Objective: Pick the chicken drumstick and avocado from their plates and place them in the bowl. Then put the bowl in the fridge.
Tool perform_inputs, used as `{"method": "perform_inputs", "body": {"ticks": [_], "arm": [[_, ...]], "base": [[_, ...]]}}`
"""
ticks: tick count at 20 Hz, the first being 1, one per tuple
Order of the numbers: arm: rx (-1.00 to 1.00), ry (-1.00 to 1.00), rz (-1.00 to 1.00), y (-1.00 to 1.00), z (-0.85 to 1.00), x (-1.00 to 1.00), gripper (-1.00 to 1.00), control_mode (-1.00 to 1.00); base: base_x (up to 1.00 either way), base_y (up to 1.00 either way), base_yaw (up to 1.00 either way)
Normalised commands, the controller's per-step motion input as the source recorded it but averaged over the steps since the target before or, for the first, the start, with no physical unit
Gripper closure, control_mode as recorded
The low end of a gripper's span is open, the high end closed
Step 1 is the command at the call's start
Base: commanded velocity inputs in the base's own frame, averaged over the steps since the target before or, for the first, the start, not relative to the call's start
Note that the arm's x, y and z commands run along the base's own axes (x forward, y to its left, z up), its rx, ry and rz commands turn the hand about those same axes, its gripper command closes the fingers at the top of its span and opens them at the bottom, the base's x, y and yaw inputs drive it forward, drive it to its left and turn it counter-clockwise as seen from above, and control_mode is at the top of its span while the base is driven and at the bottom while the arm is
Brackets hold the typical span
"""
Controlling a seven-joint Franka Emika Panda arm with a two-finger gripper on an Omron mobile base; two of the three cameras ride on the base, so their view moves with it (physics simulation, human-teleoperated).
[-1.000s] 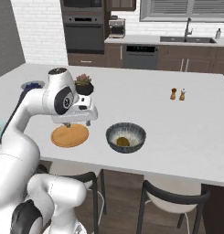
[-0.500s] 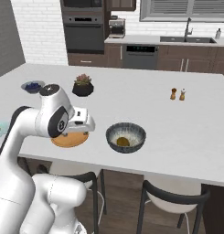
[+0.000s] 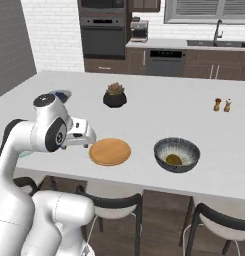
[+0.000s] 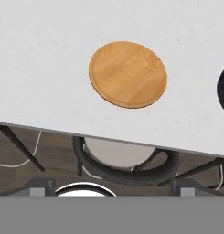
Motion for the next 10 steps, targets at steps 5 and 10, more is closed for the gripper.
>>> {"method": "perform_inputs", "body": {"ticks": [5,10], "arm": [[0.0,0.0,0.0,0.0,0.0,0.0,-1.0,1.0],[0.0,0.0,0.0,0.0,0.0,0.0,-1.0,1.0]], "base": [[0.06,1.0,-0.03],[0.25,1.0,-0.04]]}}
